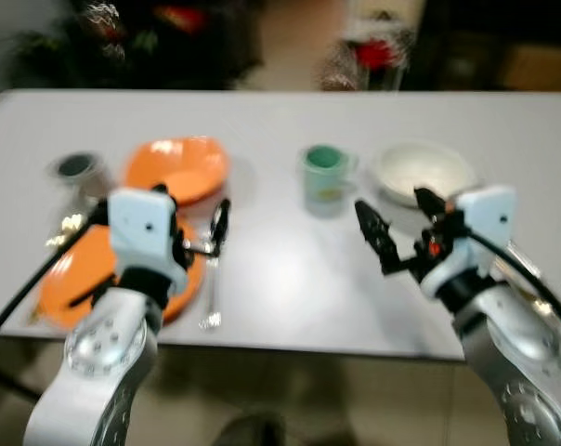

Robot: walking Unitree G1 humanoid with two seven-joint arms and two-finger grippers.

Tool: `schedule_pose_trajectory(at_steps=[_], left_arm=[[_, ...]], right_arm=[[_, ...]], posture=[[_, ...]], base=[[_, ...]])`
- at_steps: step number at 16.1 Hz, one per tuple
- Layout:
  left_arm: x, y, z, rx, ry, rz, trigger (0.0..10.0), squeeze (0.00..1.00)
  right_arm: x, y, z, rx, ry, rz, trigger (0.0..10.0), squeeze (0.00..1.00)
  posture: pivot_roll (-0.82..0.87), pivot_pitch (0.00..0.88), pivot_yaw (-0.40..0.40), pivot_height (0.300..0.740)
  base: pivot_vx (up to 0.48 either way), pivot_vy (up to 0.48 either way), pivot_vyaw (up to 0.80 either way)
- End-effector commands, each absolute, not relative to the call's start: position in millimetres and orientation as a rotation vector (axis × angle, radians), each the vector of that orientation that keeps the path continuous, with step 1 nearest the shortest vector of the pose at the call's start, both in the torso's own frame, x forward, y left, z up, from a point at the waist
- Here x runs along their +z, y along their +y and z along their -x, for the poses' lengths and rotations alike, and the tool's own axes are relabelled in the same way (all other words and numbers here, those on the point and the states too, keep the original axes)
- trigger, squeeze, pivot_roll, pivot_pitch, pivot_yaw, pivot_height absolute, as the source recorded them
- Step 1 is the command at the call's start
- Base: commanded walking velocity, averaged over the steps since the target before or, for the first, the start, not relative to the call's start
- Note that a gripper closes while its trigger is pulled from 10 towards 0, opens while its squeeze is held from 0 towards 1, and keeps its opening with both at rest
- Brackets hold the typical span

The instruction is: Setting the table

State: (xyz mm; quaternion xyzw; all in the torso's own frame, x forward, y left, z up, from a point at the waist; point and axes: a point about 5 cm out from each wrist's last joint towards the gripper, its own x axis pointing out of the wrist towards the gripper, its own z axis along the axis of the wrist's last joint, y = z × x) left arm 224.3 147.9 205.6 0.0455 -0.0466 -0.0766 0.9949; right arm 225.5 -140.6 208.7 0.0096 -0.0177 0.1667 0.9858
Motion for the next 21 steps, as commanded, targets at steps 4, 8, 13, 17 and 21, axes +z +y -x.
schedule_pose_trajectory(at_steps=[4,8,13,17,21], left_arm=[[205.5,148.4,-228.0,-0.149,-0.091,-0.140,10.0,0.52],[206.5,149.0,-229.6,-0.142,-0.092,-0.137,10.0,0.49],[202.7,150.2,-228.7,-0.130,-0.069,-0.106,10.0,0.33],[202.2,151.5,-228.2,-0.131,-0.060,-0.107,10.0,0.35],[204.5,154.5,-233.7,-0.140,-0.058,-0.115,10.0,0.35]], right_arm=[[213.7,-137.9,-225.9,0.317,-0.085,0.003,10.0,1.00],[216.3,-134.9,-228.4,0.316,-0.104,-0.008,10.0,1.00],[213.2,-131.3,-240.0,0.296,-0.091,-0.060,10.0,1.00],[208.6,-126.6,-242.1,0.295,-0.067,-0.084,10.0,1.00],[199.3,-132.4,-240.9,0.253,-0.028,-0.102,10.0,1.00]], posture=[[-0.06,0.061,0.065,0.740],[-0.06,0.057,0.065,0.740],[-0.05,0.056,0.046,0.740],[-0.04,0.059,0.046,0.740],[-0.05,0.055,0.066,0.740]], base=[[0.000,0.000,0.80],[0.000,0.000,0.80],[0.000,0.050,0.80],[0.000,0.274,0.80],[0.000,0.309,0.00]])
